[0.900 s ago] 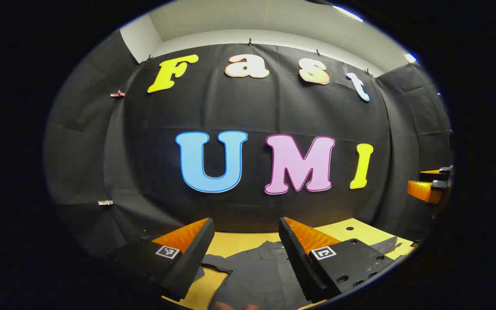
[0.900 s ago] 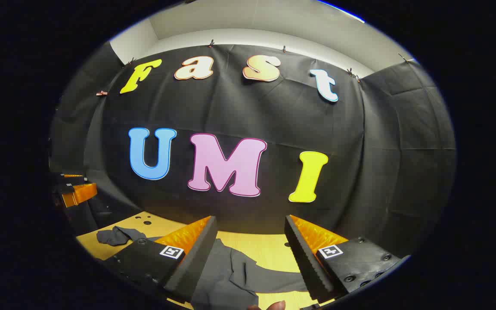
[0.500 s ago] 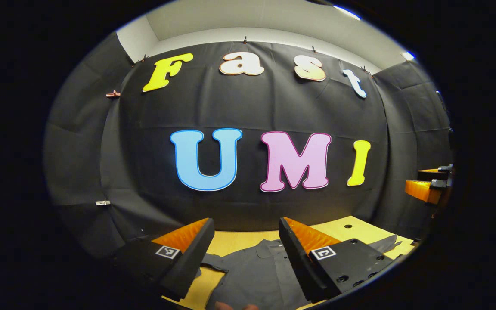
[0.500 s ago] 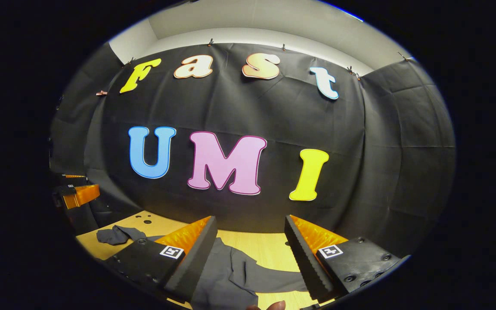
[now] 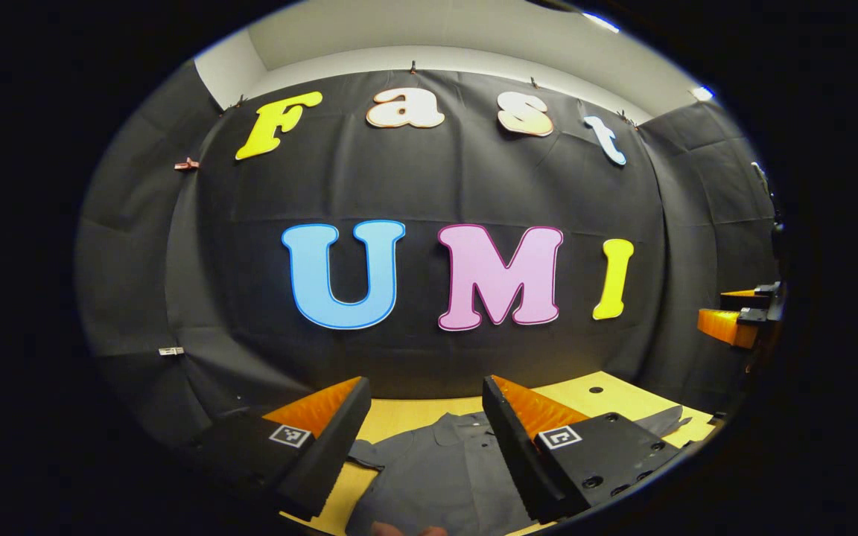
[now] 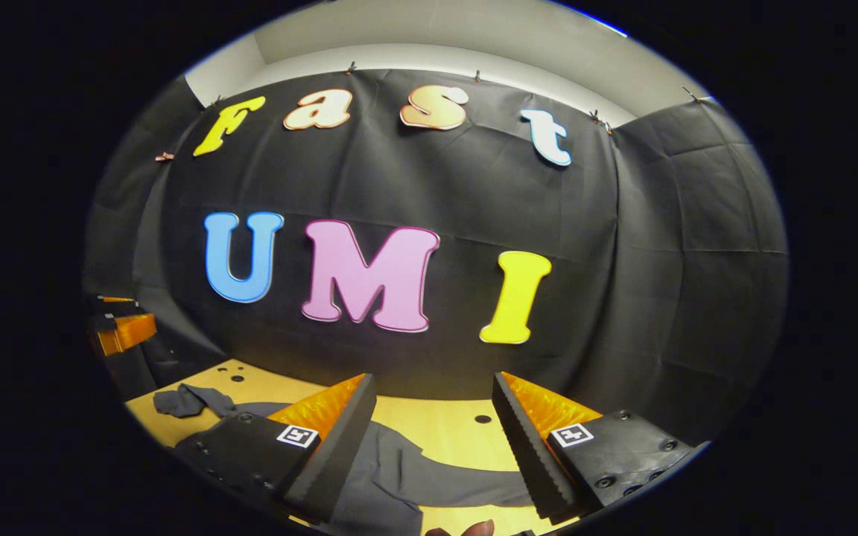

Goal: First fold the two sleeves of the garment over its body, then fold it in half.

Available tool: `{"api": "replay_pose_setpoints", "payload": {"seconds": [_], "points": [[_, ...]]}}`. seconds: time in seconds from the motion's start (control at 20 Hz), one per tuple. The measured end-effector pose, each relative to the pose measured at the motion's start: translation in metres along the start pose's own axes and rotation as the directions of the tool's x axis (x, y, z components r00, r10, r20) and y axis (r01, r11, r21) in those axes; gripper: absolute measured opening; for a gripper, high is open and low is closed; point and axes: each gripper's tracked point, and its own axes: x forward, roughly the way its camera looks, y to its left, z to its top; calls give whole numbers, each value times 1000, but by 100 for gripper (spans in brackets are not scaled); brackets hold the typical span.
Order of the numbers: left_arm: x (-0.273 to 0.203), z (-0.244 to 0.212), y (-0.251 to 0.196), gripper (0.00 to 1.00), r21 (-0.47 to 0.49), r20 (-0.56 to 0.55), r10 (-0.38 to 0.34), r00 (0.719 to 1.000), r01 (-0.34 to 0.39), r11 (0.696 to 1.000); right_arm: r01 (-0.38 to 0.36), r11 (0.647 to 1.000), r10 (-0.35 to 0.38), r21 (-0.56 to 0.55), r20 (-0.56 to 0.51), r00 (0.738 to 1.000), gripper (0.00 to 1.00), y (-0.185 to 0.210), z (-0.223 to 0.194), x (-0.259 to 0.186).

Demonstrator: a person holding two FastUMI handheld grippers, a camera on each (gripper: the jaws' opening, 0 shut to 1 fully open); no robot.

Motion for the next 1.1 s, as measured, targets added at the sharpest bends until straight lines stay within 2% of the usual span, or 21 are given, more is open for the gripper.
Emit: {"api": "replay_pose_setpoints", "payload": {"seconds": [0.35, 0.4, 0.45, 0.65, 0.85, 0.9, 0.95, 1.1], "points": [[8, -4, -26, 95, 26, -40, 0, 999, 1, 1000, 121, 993, -122, -16, -139, 983, 97, -99, -77, 36], [11, -7, -30, 95, 26, -47, 3, 999, -2, 1000, 134, 991, -135, -16, -160, 978, 92, -111, -92, 41], [14, -7, -35, 95, 22, -56, 6, 998, -5, 1000, 141, 990, -142, -19, -184, 973, 97, -122, -108, 46], [20, -16, -51, 95, -11, -96, 29, 995, -31, 999, 147, 989, -149, -31, -301, 942, 98, -157, -181, 63], [24, -21, -54, 95, -36, -132, 92, 987, -97, 995, 133, 991, -124, -11, -440, 889, 97, -175, -260, 74], [23, -24, -54, 90, -21, -143, 114, 983, -118, 993, 131, 991, -112, 6, -473, 874, 97, -176, -279, 77], [21, -26, -53, 95, -9, -151, 133, 980, -136, 991, 135, 990, -104, 25, -504, 857, 97, -177, -296, 79], [17, -28, -52, 95, 27, -166, 166, 972, -164, 986, 163, 985, -97, 63, -578, 810, 98, -181, -342, 85]]}}
